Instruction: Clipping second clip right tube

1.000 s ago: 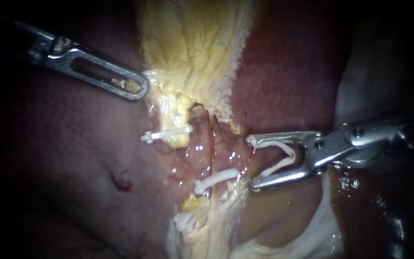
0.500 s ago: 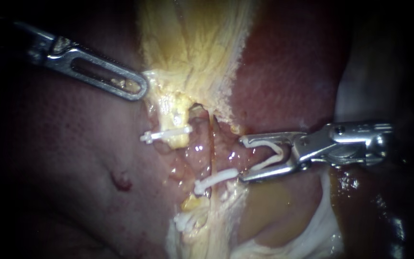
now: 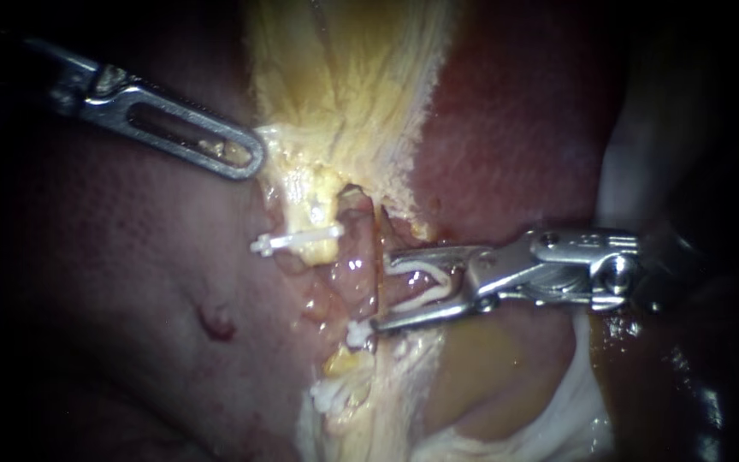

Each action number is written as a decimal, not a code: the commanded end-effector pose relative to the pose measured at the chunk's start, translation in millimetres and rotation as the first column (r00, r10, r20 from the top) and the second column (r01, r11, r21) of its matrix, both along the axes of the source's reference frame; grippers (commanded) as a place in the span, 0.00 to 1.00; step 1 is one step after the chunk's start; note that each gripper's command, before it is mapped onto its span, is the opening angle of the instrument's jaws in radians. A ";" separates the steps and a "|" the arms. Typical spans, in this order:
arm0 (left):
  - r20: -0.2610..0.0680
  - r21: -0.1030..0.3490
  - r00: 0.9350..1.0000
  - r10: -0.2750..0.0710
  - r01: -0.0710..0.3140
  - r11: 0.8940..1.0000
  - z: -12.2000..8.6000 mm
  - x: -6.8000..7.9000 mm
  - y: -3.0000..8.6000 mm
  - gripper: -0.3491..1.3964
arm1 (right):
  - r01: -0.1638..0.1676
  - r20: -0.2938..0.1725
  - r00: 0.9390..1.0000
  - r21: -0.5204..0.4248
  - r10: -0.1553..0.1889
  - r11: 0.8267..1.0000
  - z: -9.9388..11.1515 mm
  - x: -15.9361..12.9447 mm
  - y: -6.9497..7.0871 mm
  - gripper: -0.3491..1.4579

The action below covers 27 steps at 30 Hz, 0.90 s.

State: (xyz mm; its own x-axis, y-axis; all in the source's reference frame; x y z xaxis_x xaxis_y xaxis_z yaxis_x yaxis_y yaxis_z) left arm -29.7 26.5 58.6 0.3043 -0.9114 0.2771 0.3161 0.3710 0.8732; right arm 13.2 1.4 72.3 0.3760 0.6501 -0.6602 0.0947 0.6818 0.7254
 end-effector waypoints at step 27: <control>-0.001 0.000 1.000 -0.001 0.001 1.000 0.1 -0.1 0.0 0.00 | 0.045 -0.204 0.979 0.131 -0.018 0.990 -3.7 1.6 -1.7 0.47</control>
State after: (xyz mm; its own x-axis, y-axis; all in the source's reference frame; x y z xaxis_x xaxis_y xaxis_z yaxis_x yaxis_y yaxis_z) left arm -29.8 26.4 58.7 0.3033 -0.9119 0.2766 0.3176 0.3704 0.8729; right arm 14.9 -0.3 68.2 0.2597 0.7303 -0.6318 0.2798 0.5693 0.7731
